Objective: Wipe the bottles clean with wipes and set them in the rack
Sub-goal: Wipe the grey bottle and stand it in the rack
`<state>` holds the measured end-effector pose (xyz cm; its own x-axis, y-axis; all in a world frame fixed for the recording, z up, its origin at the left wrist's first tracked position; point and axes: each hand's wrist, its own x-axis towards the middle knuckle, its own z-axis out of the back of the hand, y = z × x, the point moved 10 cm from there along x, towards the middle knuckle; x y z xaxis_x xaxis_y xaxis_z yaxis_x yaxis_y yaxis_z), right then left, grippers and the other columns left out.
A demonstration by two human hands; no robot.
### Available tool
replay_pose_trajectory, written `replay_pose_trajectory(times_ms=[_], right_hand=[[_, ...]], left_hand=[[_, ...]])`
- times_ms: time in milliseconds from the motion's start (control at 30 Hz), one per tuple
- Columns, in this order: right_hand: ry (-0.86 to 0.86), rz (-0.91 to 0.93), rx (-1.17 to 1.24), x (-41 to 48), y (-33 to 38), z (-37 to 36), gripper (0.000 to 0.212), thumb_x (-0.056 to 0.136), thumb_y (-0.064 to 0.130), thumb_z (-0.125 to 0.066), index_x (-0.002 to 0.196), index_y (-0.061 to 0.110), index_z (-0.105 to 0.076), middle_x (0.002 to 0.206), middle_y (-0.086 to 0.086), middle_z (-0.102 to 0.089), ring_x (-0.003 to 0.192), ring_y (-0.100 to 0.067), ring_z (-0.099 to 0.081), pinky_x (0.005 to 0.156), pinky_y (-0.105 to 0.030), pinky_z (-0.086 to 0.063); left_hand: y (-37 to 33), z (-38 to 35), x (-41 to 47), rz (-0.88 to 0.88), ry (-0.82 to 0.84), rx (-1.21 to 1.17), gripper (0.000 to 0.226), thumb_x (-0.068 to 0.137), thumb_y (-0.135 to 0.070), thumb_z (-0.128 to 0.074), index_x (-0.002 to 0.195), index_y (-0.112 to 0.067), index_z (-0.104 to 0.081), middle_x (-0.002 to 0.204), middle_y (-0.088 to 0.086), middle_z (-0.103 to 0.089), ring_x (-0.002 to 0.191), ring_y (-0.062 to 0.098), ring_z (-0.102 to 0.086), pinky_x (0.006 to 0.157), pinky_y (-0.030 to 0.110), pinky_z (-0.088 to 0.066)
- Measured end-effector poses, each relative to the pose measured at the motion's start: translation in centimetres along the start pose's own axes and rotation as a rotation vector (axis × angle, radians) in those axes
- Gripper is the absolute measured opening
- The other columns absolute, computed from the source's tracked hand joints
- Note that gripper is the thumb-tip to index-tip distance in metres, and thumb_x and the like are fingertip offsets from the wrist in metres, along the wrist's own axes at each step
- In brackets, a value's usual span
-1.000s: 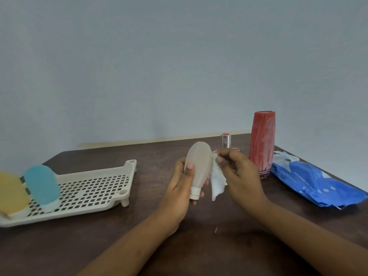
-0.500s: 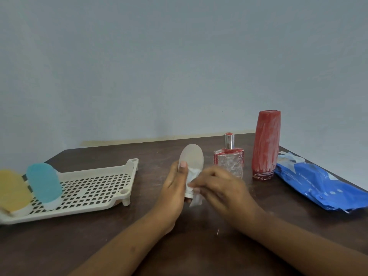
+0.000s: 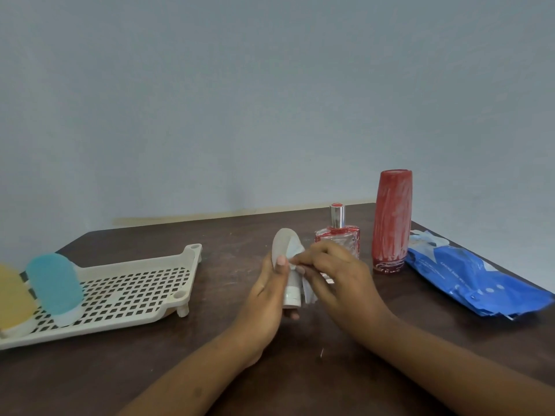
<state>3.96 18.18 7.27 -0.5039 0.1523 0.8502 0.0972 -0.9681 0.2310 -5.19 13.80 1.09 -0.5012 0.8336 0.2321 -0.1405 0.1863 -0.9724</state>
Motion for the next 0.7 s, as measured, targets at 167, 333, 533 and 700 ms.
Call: replay_pose_trajectory(times_ms=[167, 333, 533, 700], right_hand=[[0.159, 0.255, -0.039, -0.7, 2.7, -1.3, 0.023, 0.094, 0.02, -0.048, 0.105, 0.011, -0.066, 0.101, 0.0, -0.059, 0.093, -0.013, -0.054, 0.083, -0.018, -0.041], [0.013, 0.11, -0.144, 0.5, 0.1, 0.7, 0.019, 0.089, 0.014, -0.054, 0.102, 0.011, -0.068, 0.099, -0.003, -0.062, 0.094, -0.008, -0.052, 0.085, -0.011, -0.038], [-0.088, -0.07, -0.137, 0.9, -1.9, 2.2, 0.017, 0.087, 0.009, -0.061, 0.101, 0.011, -0.07, 0.099, -0.001, -0.064, 0.094, 0.003, -0.048, 0.086, 0.0, -0.033], [0.039, 0.018, 0.001, 0.1, 0.5, -0.2, 0.025, 0.09, 0.021, -0.053, 0.108, 0.014, -0.067, 0.103, 0.004, -0.06, 0.099, 0.0, -0.051, 0.087, -0.004, -0.035]], left_hand=[[0.2, 0.6, 0.1, 0.031, -0.018, 0.025, 0.057, 0.078, -0.064, -0.029, 0.108, -0.025, -0.057, 0.065, 0.002, -0.065, 0.058, 0.013, -0.058, 0.051, 0.026, -0.045], [-0.1, -1.2, -0.3, 0.01, 0.098, 0.056, 0.055, 0.083, -0.062, -0.029, 0.112, -0.022, -0.054, 0.058, -0.003, -0.057, 0.046, 0.008, -0.048, 0.044, 0.02, -0.035], [0.0, -1.7, -0.5, 0.025, 0.098, 0.063, 0.055, 0.083, -0.063, -0.028, 0.116, -0.025, -0.052, 0.061, -0.005, -0.056, 0.047, 0.005, -0.049, 0.049, 0.019, -0.04], [0.3, 0.3, 0.2, 0.049, -0.046, -0.111, 0.073, 0.074, -0.069, -0.03, 0.112, -0.015, -0.061, 0.07, 0.006, -0.068, 0.065, 0.016, -0.062, 0.056, 0.03, -0.047]])
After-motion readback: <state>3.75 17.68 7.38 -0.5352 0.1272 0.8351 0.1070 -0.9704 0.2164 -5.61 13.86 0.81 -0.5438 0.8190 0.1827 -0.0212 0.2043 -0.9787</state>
